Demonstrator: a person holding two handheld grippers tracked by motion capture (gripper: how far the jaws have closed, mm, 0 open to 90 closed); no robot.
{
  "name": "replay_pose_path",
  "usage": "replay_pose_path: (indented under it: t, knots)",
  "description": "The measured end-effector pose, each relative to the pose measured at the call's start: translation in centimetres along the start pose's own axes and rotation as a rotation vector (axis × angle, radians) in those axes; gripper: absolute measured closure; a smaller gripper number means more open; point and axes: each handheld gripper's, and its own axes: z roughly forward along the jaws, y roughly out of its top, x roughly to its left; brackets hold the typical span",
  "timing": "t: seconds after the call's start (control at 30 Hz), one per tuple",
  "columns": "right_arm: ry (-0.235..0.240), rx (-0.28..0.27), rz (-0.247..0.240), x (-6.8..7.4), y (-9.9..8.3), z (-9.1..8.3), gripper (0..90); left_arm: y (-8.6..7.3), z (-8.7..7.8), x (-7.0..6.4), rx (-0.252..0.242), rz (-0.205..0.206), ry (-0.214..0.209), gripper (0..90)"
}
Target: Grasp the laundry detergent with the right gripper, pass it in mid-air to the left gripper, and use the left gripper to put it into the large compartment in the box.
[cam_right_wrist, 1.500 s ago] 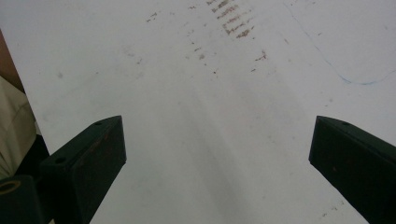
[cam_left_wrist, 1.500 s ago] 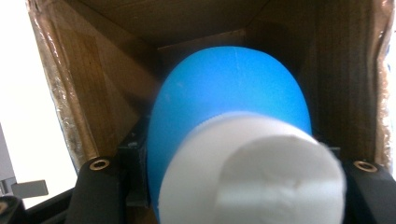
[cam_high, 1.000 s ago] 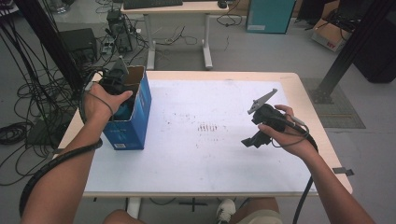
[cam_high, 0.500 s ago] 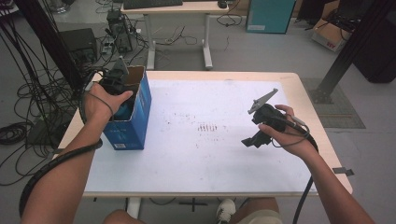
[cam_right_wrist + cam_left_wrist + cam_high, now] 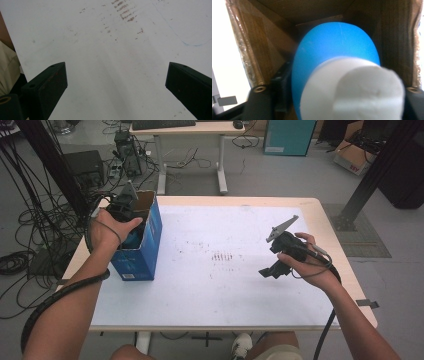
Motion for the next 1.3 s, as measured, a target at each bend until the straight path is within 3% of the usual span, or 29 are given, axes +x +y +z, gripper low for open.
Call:
replay_pose_path:
  t: [0.17, 0.4, 0.6, 0.63, 0.87, 0.93, 1.13, 1.3]
  knots:
    - [-0.006, -0.013, 0.004, 0.0, 0.0, 0.1, 3.8, 0.0, -1.2, -0.1, -0.022, 0.005, 0.011, 28.6]
    - [-0.01, -0.015, -0.003, 0.0, 0.4, -0.1, 3.8, -0.1, -3.0, -0.9, -0.038, 0.037, 0.065, 26.2]
    - [-0.016, -0.017, -0.019, 0.0, 0.7, -0.3, 3.8, -0.8, -4.6, -1.0, -0.061, 0.041, 0.081, 25.0]
    - [-0.021, -0.019, -0.004, 0.1, 0.8, -0.4, 3.8, -1.0, -4.9, -1.0, -0.063, 0.042, 0.082, 24.8]
    - [-0.042, 0.001, -0.006, 0.0, 1.4, -0.9, 3.8, -2.8, -7.3, -1.3, -0.115, 0.06, 0.049, 20.5]
    - [-0.048, 0.01, 0.017, 0.0, 1.5, -1.1, 3.9, -3.2, -7.8, -1.7, -0.125, 0.069, 0.038, 19.3]
    - [-0.072, 0.011, 0.05, -0.2, 1.2, -1.4, 3.8, -4.3, -7.9, -3.9, -0.134, 0.113, 0.018, 14.1]
    - [-0.084, 0.021, 0.04, -0.8, 0.4, -1.3, 3.8, -5.1, -7.8, -6.0, -0.15, 0.16, -0.017, 12.2]
